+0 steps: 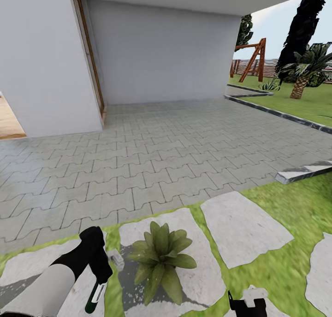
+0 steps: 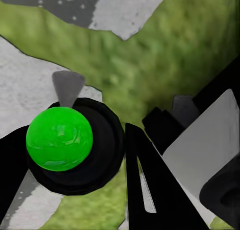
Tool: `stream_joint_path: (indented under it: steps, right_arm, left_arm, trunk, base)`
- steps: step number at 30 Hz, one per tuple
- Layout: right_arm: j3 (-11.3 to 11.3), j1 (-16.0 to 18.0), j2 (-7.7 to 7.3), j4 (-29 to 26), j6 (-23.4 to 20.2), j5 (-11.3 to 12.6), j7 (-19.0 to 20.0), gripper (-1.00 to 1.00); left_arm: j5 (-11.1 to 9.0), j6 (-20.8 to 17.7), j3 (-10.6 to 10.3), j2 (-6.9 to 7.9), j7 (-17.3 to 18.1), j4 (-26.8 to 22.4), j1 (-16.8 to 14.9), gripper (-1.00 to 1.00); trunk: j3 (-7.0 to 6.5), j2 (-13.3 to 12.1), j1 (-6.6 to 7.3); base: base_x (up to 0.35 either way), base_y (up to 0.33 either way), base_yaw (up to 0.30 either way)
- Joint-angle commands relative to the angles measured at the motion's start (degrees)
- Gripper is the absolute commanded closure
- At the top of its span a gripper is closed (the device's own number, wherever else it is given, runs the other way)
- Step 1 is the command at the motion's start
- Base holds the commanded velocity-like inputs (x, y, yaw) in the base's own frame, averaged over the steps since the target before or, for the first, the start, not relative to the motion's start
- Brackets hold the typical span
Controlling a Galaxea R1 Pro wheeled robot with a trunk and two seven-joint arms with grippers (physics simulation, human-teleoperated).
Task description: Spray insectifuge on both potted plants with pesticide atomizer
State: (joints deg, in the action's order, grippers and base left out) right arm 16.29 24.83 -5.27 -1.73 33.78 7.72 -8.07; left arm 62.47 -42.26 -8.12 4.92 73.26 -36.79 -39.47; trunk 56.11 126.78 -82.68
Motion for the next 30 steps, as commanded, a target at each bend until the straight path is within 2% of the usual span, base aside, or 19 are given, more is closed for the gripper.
stream_joint_path:
  steps: [1,7,11,13,16,18,19,20,25,27,29,30]
  right_arm:
    - [0.5,0.0,0.00,0.0,0.1,0.5,-0.1,-1.00]
    - [0.6,0.0,0.00,0.1,0.1,0.5,-0.1,-1.00]
    - [0.6,0.0,0.00,0.1,0.1,0.5,-0.1,-1.00]
    - [0.6,0.0,0.00,0.1,0.1,0.5,-0.1,-1.00]
    - [0.6,0.0,0.00,0.1,0.1,0.5,-0.1,-1.00]
    - [0.6,0.0,0.00,0.1,0.1,0.5,-0.1,-1.00]
    - [0.6,0.0,0.00,0.1,0.1,0.5,-0.1,-1.00]
    - [0.6,0.0,0.00,0.1,0.1,0.5,-0.1,-1.00]
    - [0.6,0.0,0.00,0.1,0.1,0.5,-0.1,-1.00]
    - [0.6,0.0,0.00,0.1,0.1,0.5,-0.1,-1.00]
    - [0.6,0.0,0.00,0.1,0.1,0.5,-0.1,-1.00]
    - [0.6,0.0,0.00,0.1,0.1,0.5,-0.1,-1.00]
  left_arm:
    - [0.4,-0.4,-0.3,0.03,1.2,-0.1,-0.1,1.00]
    - [0.8,0.2,-0.6,0.83,1.7,0.7,0.5,1.00]
    - [0.6,0.2,-0.3,2.76,1.6,0.9,0.7,1.00]
    - [0.2,0.2,0.0,3.25,1.6,0.8,0.7,1.00]
    - [0.1,0.1,-0.1,2.61,1.9,0.2,0.1,1.00]
    - [0.2,-0.1,-0.2,0.88,2.3,-0.2,-0.8,1.00]
    - [0.4,-0.1,-0.3,-0.21,2.5,-0.4,-2.4,1.00]
    - [0.5,-0.1,-0.3,-0.46,2.7,-0.4,-3.2,1.00]
    - [1.2,0.0,-0.5,-0.25,7.6,0.1,-7.1,1.00]
    - [3.0,0.1,-0.6,-0.20,8.2,0.3,-7.0,1.00]
    - [5.7,0.3,-0.7,-0.12,8.5,0.7,-6.5,1.00]
    - [6.1,0.3,-0.7,-0.10,8.4,1.2,-6.2,1.00]
  trunk:
    - [0.05,0.0,0.01]
    - [0.05,0.0,0.01]
    - [0.05,0.0,0.01]
    - [0.05,0.0,0.01]
    - [0.05,0.0,0.01]
    - [0.05,0.0,0.01]
    - [0.05,0.0,0.01]
    - [0.05,0.0,0.01]
    - [0.05,0.0,0.01]
    - [0.05,0.0,0.01]
    - [0.05,0.0,0.01]
    - [0.05,0.0,0.01]
  base:
    - [0.005,0.004,0.000]
    - [0.000,0.000,0.000]
    - [0.000,0.000,0.000]
    - [0.000,0.000,0.000]
    - [0.000,0.000,0.000]
    - [0.000,0.000,0.000]
    - [0.000,0.000,0.000]
    - [0.000,0.000,0.000]
    - [0.000,0.000,0.000]
    - [0.000,0.000,0.000]
    - [0.000,0.000,0.000]
    - [0.000,0.000,0.000]
